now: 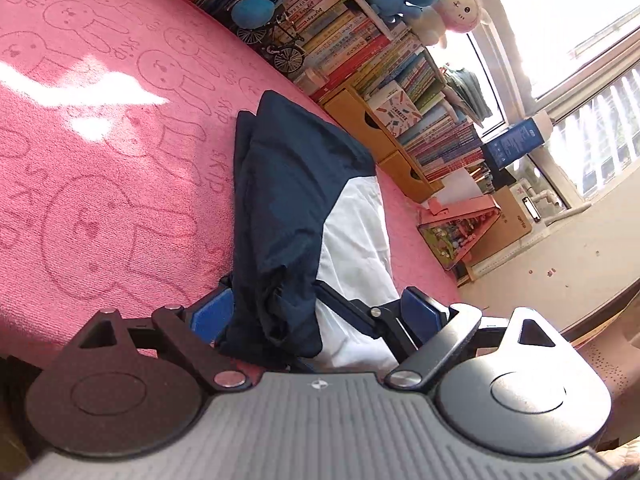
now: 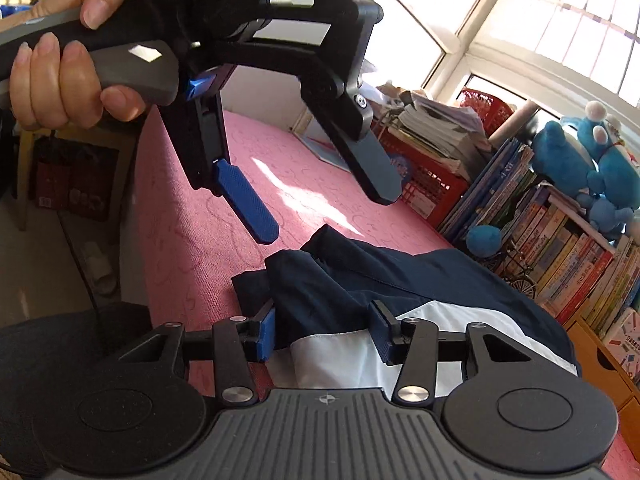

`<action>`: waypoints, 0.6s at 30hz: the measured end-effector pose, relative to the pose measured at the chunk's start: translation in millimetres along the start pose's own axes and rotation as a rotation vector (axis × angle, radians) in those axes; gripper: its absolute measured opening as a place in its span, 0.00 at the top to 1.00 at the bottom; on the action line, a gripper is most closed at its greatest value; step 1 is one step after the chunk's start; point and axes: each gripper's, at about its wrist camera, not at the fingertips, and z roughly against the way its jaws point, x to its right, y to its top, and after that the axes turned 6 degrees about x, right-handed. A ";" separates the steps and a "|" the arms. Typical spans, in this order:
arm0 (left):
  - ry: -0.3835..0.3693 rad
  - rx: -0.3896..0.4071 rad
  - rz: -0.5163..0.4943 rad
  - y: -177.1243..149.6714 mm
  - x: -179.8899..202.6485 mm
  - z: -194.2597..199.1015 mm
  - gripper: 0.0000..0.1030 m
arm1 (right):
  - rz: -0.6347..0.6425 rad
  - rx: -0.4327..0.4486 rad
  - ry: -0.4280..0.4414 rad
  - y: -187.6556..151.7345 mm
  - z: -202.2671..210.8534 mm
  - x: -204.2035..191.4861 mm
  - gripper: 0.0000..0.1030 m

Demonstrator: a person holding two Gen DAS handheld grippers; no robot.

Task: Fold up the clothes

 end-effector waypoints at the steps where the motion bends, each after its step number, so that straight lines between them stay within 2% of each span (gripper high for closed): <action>1: -0.020 -0.002 0.016 -2.5 -1.5 -0.1 0.10 | 0.008 0.007 -0.012 -0.5 -0.2 -2.4 0.71; 2: -0.038 -0.004 0.032 -5.0 -3.0 -0.2 0.09 | 0.016 0.013 -0.024 -1.0 -0.4 -4.8 0.84; 3: -0.033 -0.005 0.041 -7.1 -4.6 -1.4 0.09 | 0.025 0.020 -0.035 -1.5 -0.7 -7.2 0.88; 6: -0.032 -0.010 0.078 -12.0 -10.5 -7.2 0.09 | 0.049 0.040 -0.071 -3.1 -1.3 -14.5 0.91; 10: -0.116 0.033 0.181 -12.0 -21.0 -18.7 0.10 | 0.082 0.067 -0.117 -5.1 -2.2 -24.1 0.91; 11: -0.127 0.053 0.200 -11.7 -22.7 -22.1 0.21 | 0.084 0.068 -0.119 -5.6 -2.1 -25.7 0.91; 12: -0.135 0.072 0.217 -11.5 -24.2 -25.4 0.41 | 0.081 0.069 -0.120 -5.8 -2.0 -26.6 0.92; 13: -0.120 0.072 0.223 -12.4 -24.9 -28.9 0.50 | 0.073 0.071 -0.119 -6.4 -0.5 -26.9 0.92; 14: -0.105 0.072 0.229 -13.2 -25.6 -32.4 0.57 | 0.064 0.073 -0.118 -6.9 0.9 -27.2 0.92; 17: -0.067 0.073 0.243 -15.2 -27.3 -39.2 0.59 | 0.053 0.082 -0.108 -9.1 4.9 -28.9 0.92; 18: -0.044 0.077 0.238 -15.3 -27.5 -38.1 0.70 | 0.052 0.085 -0.104 -10.0 6.2 -29.5 0.92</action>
